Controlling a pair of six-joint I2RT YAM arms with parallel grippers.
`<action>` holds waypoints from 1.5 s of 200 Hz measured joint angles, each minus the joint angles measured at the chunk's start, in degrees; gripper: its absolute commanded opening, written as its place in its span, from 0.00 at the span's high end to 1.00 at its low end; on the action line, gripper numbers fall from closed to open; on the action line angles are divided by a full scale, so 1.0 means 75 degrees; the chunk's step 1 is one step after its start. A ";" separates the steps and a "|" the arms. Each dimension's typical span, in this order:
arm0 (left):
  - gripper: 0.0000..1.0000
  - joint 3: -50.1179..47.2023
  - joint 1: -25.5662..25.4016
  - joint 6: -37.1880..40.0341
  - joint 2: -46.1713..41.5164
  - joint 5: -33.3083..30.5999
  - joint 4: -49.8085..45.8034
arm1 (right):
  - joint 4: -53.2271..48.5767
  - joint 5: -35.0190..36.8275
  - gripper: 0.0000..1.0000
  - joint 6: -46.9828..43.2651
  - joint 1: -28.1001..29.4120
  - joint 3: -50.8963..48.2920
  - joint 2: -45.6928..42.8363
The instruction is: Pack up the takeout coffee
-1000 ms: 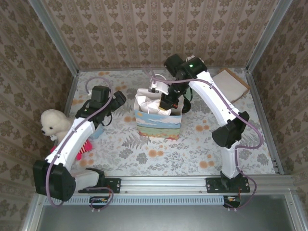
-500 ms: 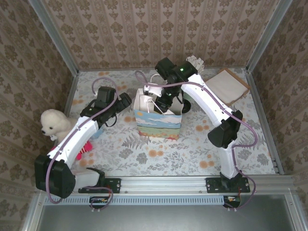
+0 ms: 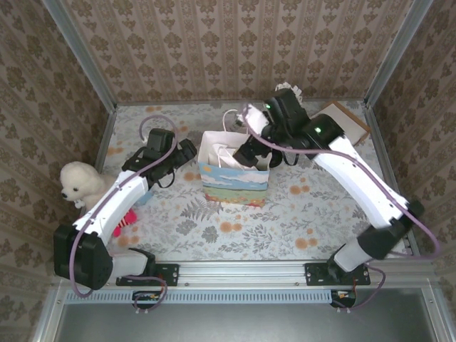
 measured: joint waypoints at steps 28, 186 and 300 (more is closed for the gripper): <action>0.00 0.0000 -0.0041 0.0006 0.0035 -0.0353 -0.0329 | 0.2072 0.1606 0.00 0.2419 -0.0017 -0.2154 -0.1804; 0.00 -0.0915 -0.0035 -0.0286 0.0676 -0.0125 -0.0746 | 0.2355 0.0842 0.00 0.6953 -0.1329 -0.8556 -0.4564; 0.00 -0.0425 -0.0373 -0.1023 0.2194 0.0003 -0.0877 | 0.6030 -0.1501 0.00 0.5473 -0.0370 -0.9637 -0.2471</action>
